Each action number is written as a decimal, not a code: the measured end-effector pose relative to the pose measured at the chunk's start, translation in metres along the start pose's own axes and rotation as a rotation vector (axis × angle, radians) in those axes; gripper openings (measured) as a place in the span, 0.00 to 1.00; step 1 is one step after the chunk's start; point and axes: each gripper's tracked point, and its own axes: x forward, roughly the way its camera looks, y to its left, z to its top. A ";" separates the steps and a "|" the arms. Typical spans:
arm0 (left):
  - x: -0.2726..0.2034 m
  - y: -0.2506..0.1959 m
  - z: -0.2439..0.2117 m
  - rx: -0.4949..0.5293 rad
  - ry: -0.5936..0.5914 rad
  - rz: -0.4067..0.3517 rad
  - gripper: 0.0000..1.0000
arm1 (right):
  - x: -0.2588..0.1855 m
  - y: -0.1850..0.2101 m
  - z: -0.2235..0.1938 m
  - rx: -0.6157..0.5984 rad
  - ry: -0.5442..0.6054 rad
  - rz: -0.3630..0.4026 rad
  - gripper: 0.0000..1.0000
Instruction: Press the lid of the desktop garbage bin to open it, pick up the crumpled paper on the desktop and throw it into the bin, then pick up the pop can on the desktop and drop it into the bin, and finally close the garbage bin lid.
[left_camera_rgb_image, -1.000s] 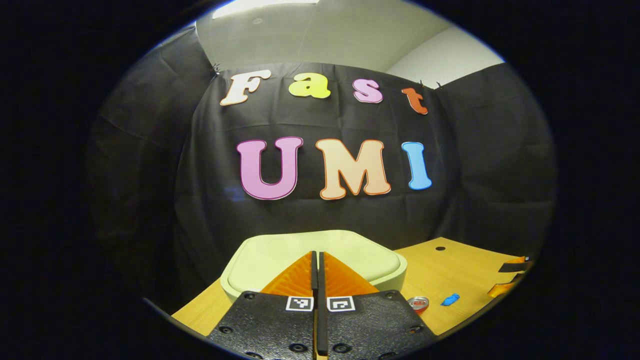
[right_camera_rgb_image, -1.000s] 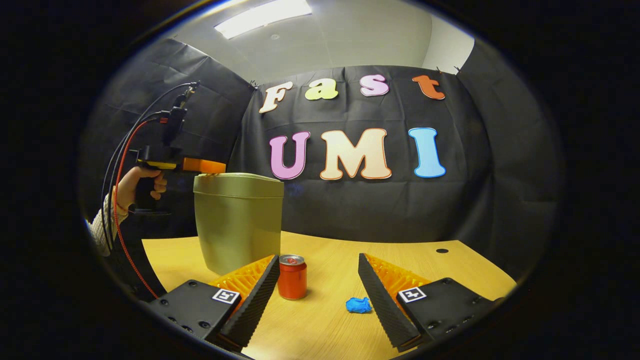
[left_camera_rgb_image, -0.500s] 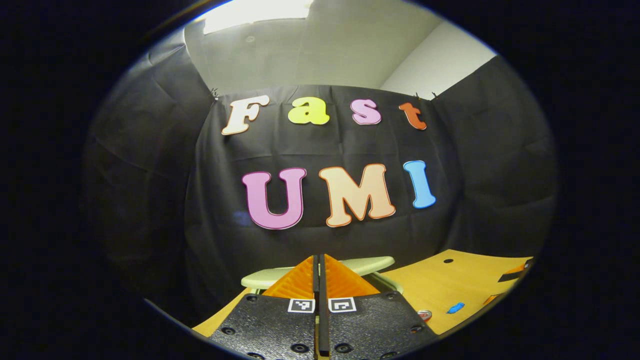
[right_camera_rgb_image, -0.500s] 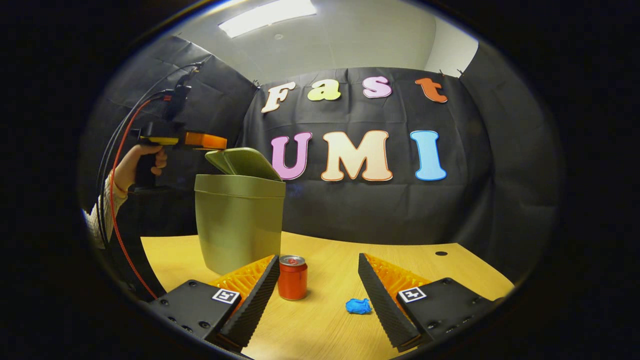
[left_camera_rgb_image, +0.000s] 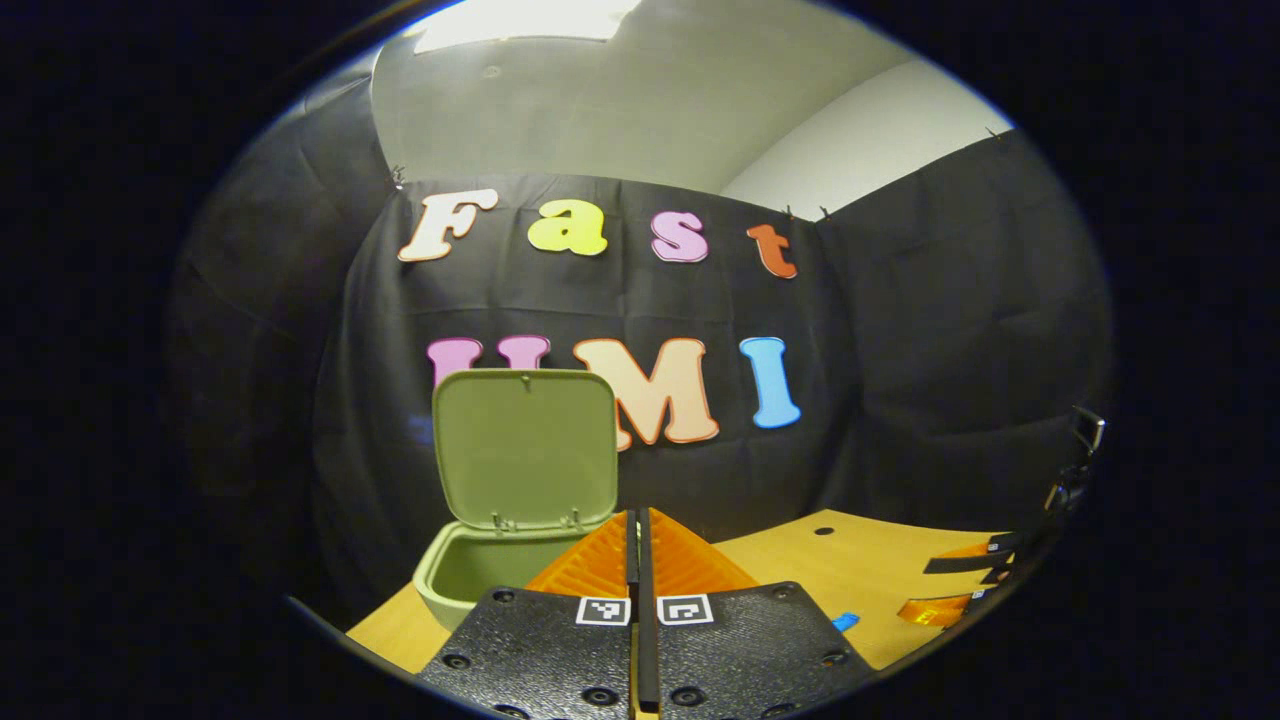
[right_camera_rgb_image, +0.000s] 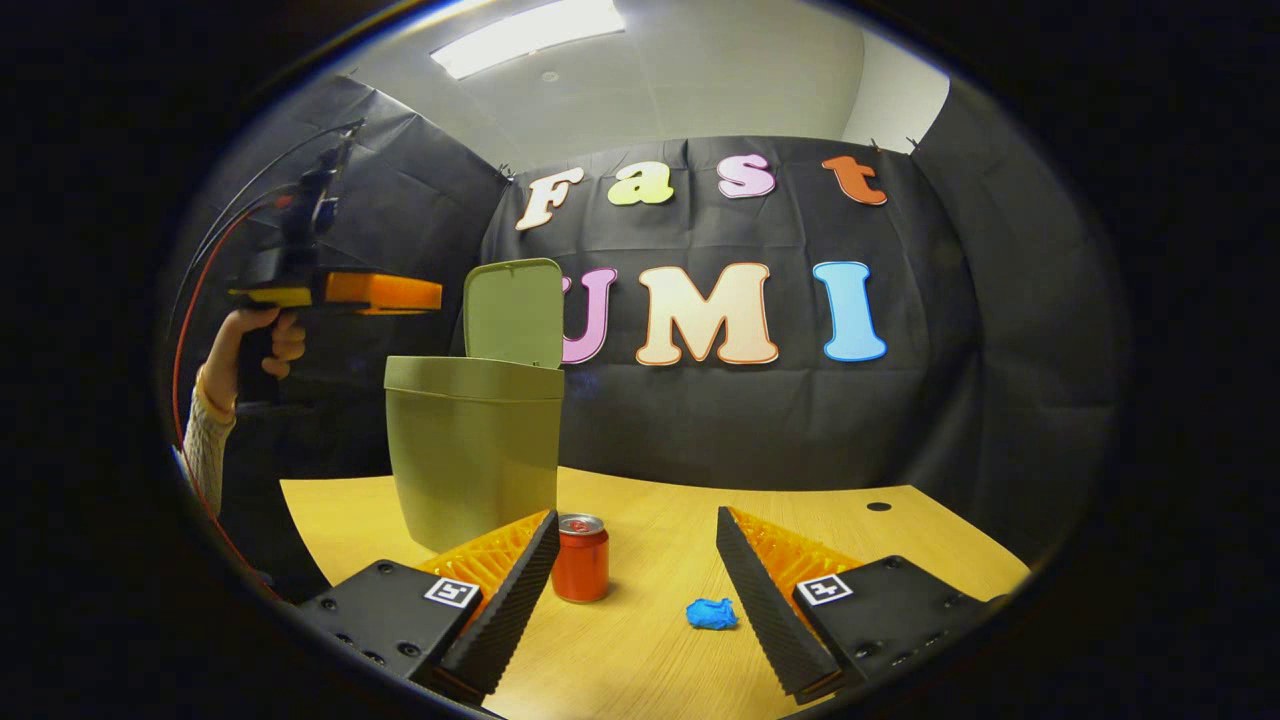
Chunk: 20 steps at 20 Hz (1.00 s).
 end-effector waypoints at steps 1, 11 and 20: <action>-0.008 -0.011 -0.011 -0.002 0.009 -0.026 0.00 | 0.000 -0.001 -0.001 0.003 0.005 0.000 0.99; -0.046 -0.061 -0.104 -0.032 0.049 -0.150 0.15 | 0.010 -0.017 -0.031 -0.018 0.091 -0.044 1.00; -0.040 -0.049 -0.125 -0.053 0.084 -0.140 0.95 | 0.034 -0.043 -0.074 -0.065 0.234 -0.054 1.00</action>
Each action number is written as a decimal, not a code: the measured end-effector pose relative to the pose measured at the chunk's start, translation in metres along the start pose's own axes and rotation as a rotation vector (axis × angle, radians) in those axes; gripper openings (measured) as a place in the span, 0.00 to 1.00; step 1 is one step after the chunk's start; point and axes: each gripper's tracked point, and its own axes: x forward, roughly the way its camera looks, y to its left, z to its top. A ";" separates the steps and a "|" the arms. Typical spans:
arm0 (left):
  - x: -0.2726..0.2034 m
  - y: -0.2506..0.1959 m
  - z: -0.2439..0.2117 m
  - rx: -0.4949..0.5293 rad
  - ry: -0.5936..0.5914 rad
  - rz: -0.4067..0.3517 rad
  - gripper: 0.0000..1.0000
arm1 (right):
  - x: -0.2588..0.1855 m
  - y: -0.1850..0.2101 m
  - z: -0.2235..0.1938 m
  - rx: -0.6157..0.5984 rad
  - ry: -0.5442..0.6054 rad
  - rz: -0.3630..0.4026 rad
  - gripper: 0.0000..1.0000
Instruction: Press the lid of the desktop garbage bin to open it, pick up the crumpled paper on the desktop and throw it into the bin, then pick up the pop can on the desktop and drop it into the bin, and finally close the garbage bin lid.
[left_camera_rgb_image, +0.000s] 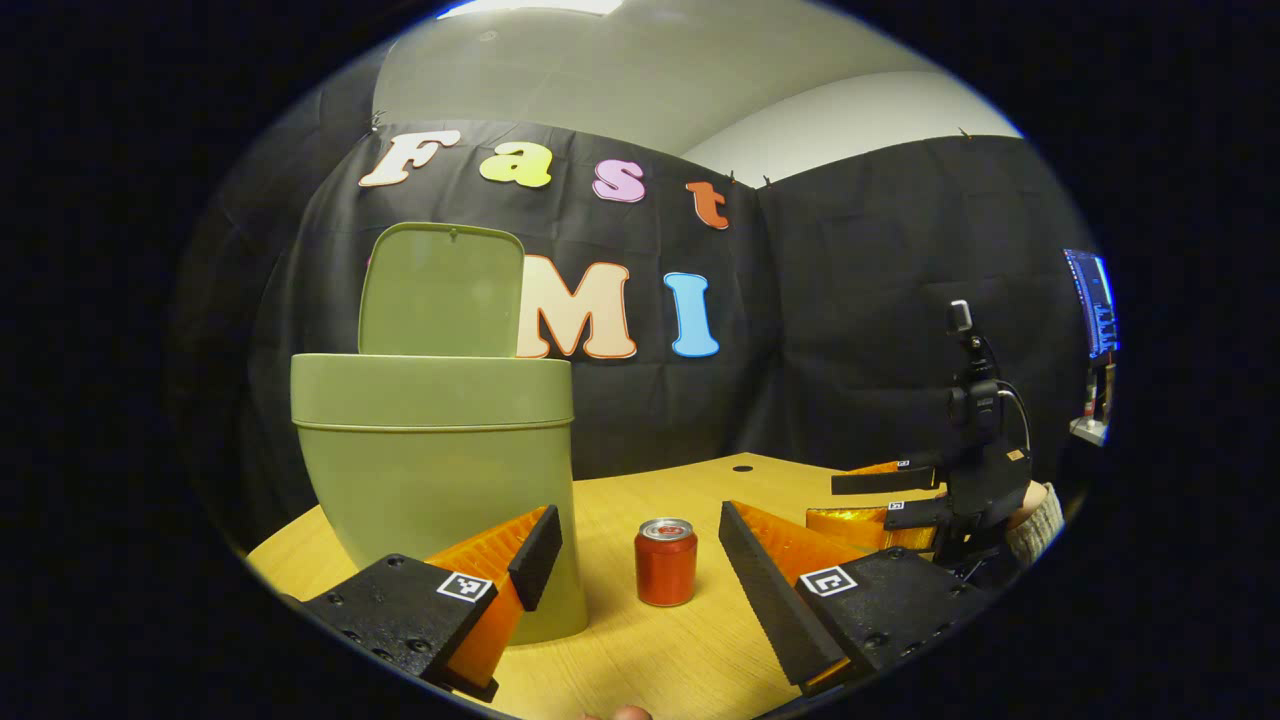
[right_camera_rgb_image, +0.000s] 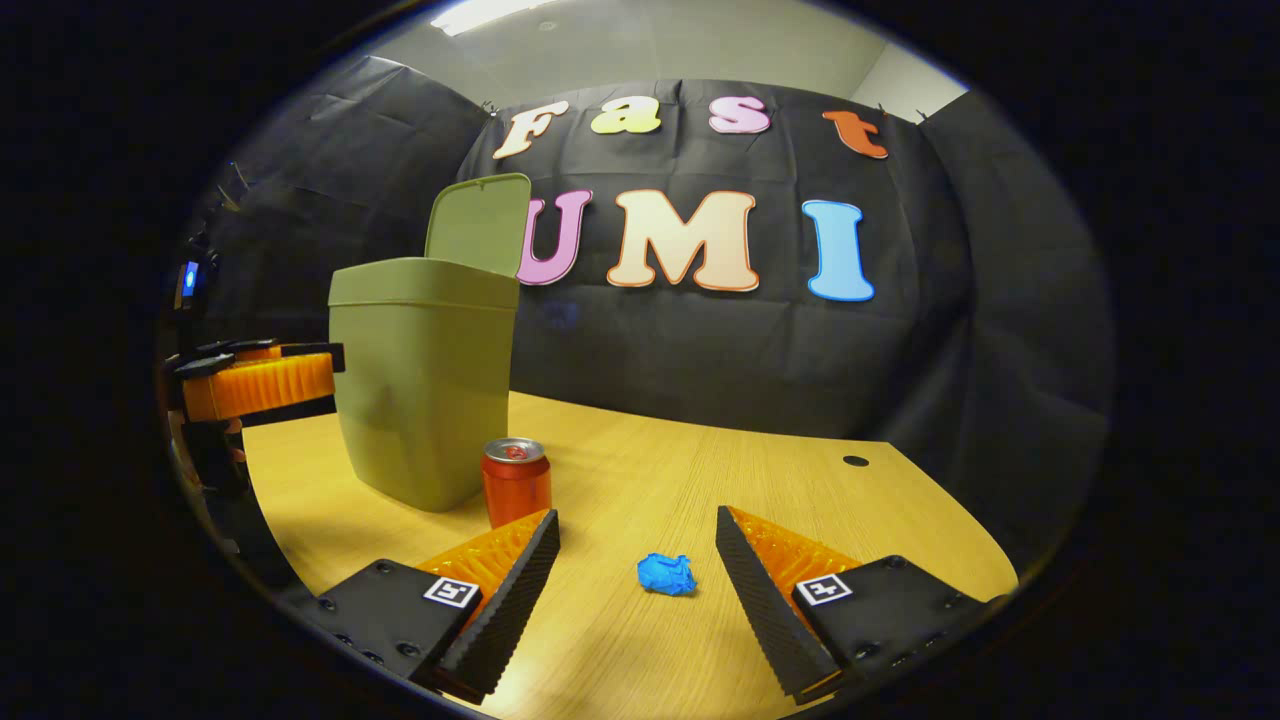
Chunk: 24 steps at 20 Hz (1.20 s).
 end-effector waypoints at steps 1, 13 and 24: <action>-0.001 0.002 0.000 0.006 0.000 0.006 0.95 | 0.008 -0.004 -0.008 0.000 0.040 0.003 1.00; -0.006 0.009 0.008 0.031 -0.016 0.031 0.95 | 0.079 -0.033 -0.094 0.084 0.439 0.049 0.99; -0.003 0.012 0.000 -0.002 0.010 0.030 0.95 | 0.082 -0.012 -0.116 0.044 0.523 0.109 0.46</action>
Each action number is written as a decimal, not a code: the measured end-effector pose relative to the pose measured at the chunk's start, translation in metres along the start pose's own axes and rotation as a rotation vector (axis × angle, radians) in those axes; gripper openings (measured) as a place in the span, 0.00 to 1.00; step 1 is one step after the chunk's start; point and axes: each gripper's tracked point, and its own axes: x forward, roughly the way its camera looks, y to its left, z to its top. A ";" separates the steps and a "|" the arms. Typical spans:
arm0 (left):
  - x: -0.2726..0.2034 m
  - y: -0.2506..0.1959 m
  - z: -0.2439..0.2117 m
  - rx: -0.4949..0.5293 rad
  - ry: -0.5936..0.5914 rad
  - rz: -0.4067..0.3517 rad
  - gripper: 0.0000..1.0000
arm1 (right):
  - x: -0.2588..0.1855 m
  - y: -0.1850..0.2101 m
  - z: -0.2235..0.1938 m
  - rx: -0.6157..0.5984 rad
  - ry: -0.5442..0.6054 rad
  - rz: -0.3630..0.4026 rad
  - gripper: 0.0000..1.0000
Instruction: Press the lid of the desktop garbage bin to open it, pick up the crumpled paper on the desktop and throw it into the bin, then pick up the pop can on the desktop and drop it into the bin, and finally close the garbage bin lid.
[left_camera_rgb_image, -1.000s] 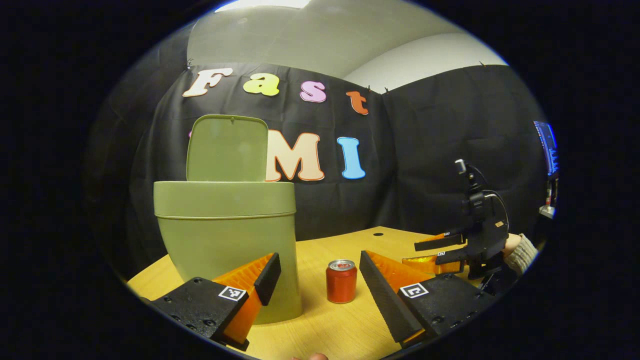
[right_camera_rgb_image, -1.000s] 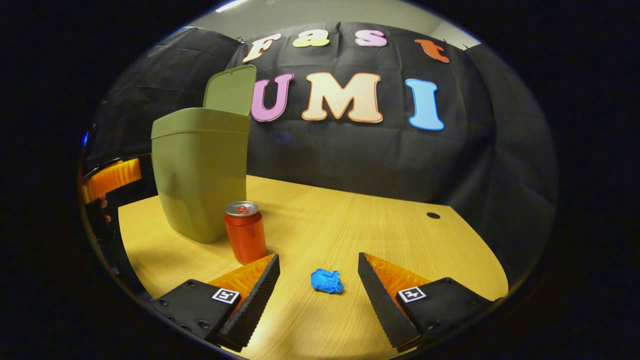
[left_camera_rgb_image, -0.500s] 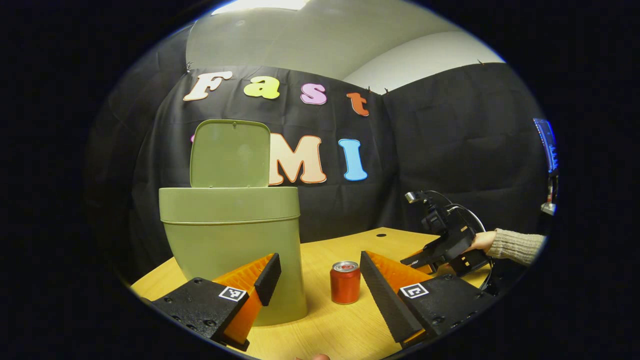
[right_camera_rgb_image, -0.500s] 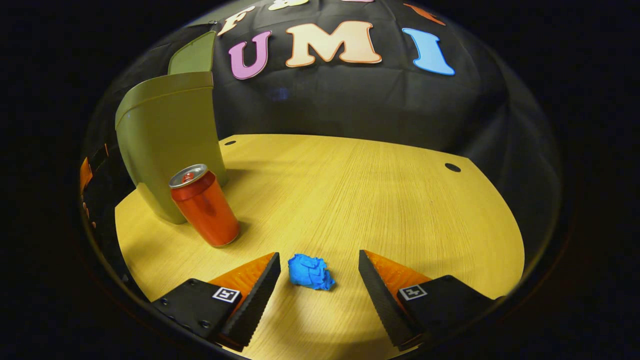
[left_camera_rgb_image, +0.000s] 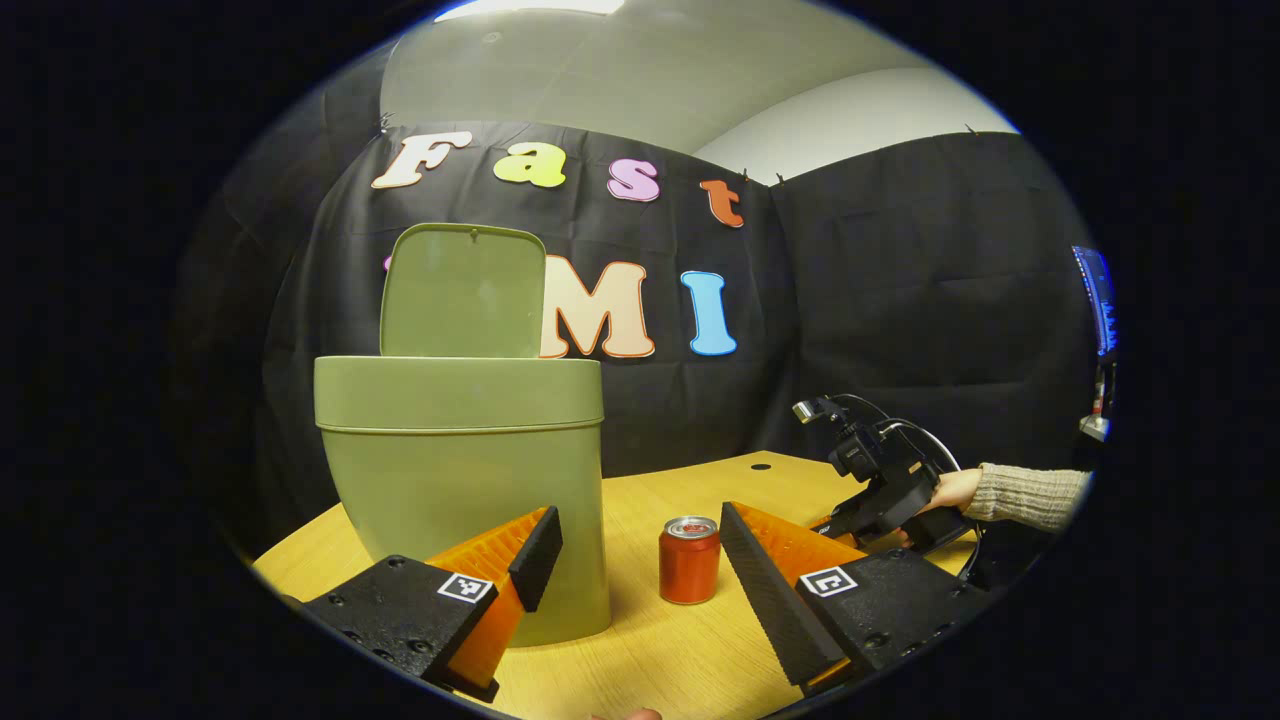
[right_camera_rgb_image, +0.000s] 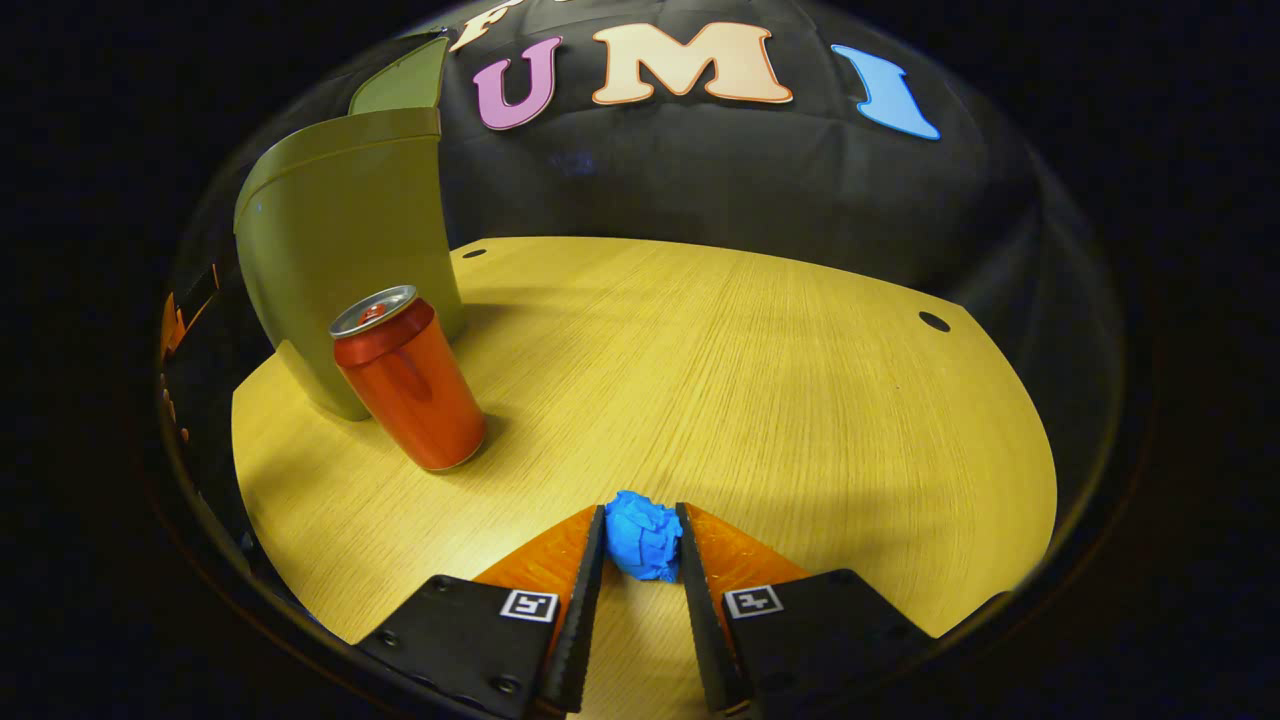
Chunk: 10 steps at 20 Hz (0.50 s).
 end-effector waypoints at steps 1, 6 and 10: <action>0.000 0.000 -0.001 -0.003 0.002 -0.001 0.95 | -0.002 0.002 0.000 -0.010 0.003 -0.001 0.43; 0.000 -0.002 -0.003 -0.005 0.010 -0.006 0.95 | -0.021 0.011 0.003 -0.102 -0.004 -0.012 0.31; 0.003 -0.006 -0.007 -0.015 0.021 -0.022 0.95 | -0.055 0.034 0.042 -0.139 -0.074 0.017 0.31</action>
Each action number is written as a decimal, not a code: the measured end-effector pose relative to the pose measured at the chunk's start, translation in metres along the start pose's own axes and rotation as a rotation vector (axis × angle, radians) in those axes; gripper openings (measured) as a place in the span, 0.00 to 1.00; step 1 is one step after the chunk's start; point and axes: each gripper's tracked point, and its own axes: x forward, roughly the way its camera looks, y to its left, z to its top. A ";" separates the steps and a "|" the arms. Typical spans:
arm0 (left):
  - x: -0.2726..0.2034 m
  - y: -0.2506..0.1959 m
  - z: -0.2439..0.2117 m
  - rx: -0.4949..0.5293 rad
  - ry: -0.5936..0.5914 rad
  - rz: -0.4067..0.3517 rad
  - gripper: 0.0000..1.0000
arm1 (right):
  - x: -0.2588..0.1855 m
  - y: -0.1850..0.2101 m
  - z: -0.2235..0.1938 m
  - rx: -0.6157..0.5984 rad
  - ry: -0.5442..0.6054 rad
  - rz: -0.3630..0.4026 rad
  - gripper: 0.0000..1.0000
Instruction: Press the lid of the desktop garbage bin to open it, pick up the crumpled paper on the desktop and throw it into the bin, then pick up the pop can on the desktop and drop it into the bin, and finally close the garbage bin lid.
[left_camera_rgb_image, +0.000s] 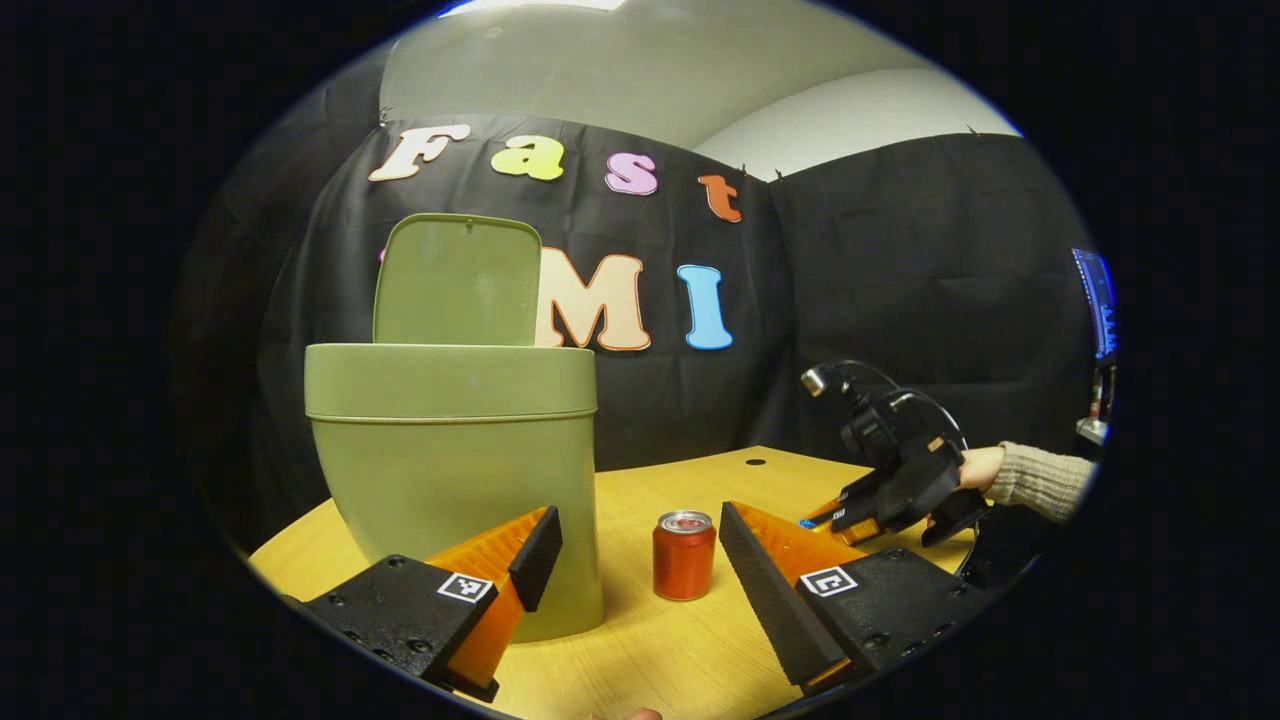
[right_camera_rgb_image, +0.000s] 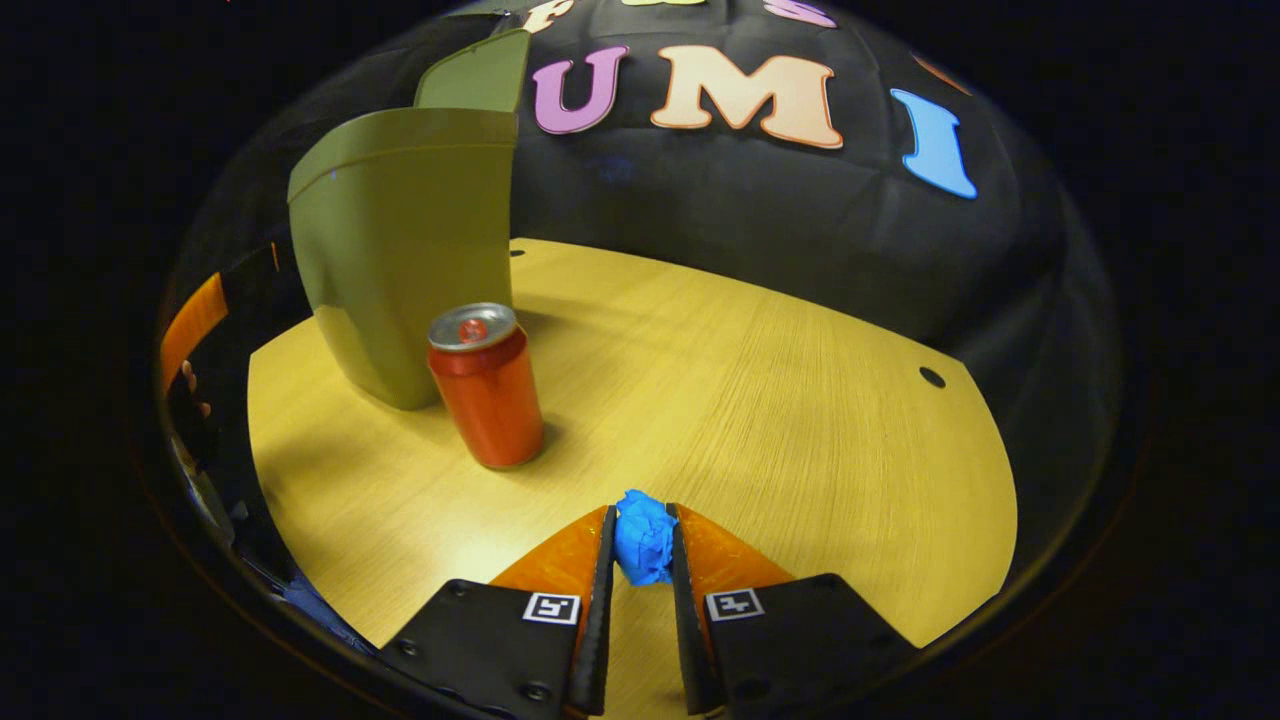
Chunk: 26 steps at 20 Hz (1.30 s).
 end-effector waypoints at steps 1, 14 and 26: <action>-0.001 0.000 -0.002 -0.002 0.007 -0.003 0.95 | -0.008 0.004 0.017 -0.008 -0.021 0.006 0.31; -0.001 -0.021 -0.008 -0.048 0.024 -0.052 0.95 | -0.095 0.124 0.273 -0.184 -0.422 0.167 0.30; 0.003 -0.013 -0.024 -0.088 0.084 -0.051 0.96 | -0.011 0.230 0.346 -0.147 -0.441 0.324 0.30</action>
